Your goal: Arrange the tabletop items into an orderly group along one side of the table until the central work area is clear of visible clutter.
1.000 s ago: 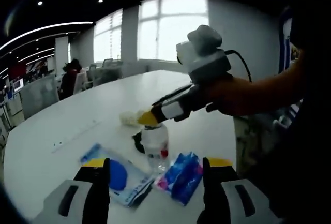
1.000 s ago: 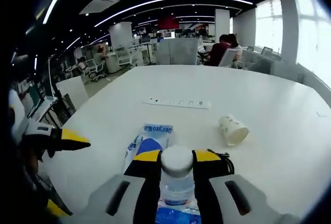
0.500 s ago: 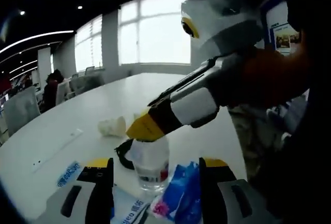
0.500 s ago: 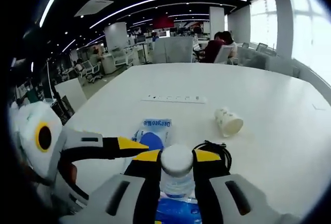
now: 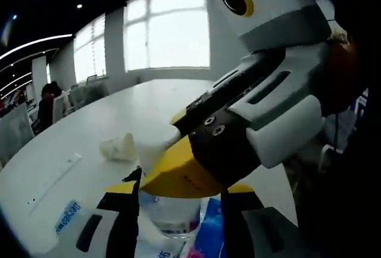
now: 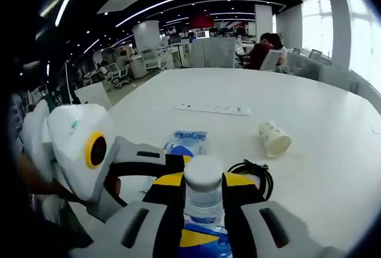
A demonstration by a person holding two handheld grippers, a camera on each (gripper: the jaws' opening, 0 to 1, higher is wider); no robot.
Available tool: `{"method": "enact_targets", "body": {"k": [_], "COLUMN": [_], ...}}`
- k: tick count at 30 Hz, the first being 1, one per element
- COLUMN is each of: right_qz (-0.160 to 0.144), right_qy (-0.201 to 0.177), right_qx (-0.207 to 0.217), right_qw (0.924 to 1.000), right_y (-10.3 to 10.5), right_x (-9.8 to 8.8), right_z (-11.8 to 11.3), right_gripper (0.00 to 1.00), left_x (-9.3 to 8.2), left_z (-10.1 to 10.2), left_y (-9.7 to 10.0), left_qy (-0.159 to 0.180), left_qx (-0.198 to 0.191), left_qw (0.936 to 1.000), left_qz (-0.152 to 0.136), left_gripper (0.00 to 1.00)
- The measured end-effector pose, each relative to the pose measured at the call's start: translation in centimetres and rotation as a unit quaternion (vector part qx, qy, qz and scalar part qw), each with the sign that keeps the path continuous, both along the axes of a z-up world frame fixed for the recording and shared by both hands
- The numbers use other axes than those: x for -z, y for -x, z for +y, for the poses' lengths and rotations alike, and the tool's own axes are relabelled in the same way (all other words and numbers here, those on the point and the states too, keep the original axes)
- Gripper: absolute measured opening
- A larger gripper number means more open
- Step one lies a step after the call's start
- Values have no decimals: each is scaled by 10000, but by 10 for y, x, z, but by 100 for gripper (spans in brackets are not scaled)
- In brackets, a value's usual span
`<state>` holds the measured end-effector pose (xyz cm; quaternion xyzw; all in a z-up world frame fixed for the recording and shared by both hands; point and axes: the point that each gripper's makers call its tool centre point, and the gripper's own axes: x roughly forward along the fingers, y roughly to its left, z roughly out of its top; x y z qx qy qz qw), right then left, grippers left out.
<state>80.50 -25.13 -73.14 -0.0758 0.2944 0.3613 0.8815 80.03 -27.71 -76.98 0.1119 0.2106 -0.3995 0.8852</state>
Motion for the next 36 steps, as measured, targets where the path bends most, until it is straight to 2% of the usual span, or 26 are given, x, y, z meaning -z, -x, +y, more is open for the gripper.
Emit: {"method": "enact_targets", "body": {"k": [1,3,7,8,12,15,18,23,26,36], "right_qz": [-8,-208,-247,-280,-164,-131,-257,-258,-370,-417], "right_qy": [34,-41,-288,-375,-650,-615,-473,-377,-317,-403], "right_qx": [-8,-270,-494,-684,-1090,-1424,-1837,-2299,-2558,-2786], "right_qw": [10000,9994,9981,9966,9918,9878,9815,9721,9655,9587], "right_y": [-1,-3,-10,-8,-6,-6,-3,3,7,8], "right_x": [-1,-8,-14,-17,-19,-15,-14,-8,-7,-6], "right_z": [-3,-1,-5,-5,-4,-6,-4,1,5,12], "right_gripper": [19,19,23,24,24,24,24,24,21,18], "left_x": [1,1,7,8,16,19,21,22,25,27], "left_z": [1,0,4,5,5,5,4,5,8,9], "left_y": [-1,-1,-3,-3,-1,1,1,-3,-4,-6], "left_qy": [47,23,-13,-11,-27,-46,-61,-68,-114,-117], "left_qx": [-42,-28,-114,-131,-157,-154,-153,-186,-210,-187], "left_qw": [10000,10000,9999,9998,9996,9995,9995,9994,9992,9993], "left_qz": [63,48,120,129,217,261,282,281,312,315], "left_gripper": [52,51,49,49,48,48,48,45,43,40]}}
